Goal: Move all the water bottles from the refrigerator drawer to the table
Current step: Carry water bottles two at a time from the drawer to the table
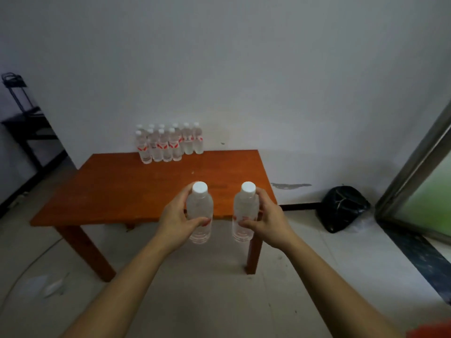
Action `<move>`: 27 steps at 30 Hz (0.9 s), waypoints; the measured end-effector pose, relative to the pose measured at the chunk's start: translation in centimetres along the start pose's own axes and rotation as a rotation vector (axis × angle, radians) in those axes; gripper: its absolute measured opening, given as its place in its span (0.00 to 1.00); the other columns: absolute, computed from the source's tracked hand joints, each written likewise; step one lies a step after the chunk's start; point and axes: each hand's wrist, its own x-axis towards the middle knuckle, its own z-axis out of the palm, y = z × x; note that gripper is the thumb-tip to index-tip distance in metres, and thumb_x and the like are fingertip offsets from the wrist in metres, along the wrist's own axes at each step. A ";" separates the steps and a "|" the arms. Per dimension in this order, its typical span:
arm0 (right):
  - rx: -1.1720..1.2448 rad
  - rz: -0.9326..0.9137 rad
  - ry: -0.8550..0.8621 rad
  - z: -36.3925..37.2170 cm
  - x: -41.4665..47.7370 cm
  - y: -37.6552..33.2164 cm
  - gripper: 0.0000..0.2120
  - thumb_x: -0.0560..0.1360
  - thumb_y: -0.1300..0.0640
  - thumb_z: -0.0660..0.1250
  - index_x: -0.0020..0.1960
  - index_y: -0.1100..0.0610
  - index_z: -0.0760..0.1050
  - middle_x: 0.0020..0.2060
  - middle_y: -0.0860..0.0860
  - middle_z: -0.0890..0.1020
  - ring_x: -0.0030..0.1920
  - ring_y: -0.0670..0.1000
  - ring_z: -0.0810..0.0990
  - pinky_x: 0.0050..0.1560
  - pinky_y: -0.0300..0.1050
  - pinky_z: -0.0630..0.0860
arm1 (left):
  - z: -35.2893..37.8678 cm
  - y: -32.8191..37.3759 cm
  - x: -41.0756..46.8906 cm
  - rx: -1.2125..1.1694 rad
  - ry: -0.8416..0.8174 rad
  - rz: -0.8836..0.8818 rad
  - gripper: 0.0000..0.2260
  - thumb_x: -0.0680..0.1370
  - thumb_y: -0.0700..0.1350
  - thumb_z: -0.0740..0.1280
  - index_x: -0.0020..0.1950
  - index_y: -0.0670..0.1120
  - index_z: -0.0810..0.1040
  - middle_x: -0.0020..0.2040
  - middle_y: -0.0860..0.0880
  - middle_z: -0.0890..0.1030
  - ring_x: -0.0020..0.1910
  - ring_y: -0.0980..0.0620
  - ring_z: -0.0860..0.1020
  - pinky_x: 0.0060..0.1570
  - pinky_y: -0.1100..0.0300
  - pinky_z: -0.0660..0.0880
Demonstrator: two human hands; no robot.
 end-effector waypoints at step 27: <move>-0.258 -0.078 -0.120 9.9 52.9 7.8 0.40 0.65 0.51 0.81 0.72 0.46 0.65 0.65 0.48 0.76 0.63 0.50 0.74 0.62 0.52 0.75 | -4.5 -21.5 48.4 0.294 0.080 0.004 0.25 0.65 0.57 0.79 0.59 0.56 0.75 0.51 0.61 0.79 0.50 0.59 0.77 0.45 0.58 0.76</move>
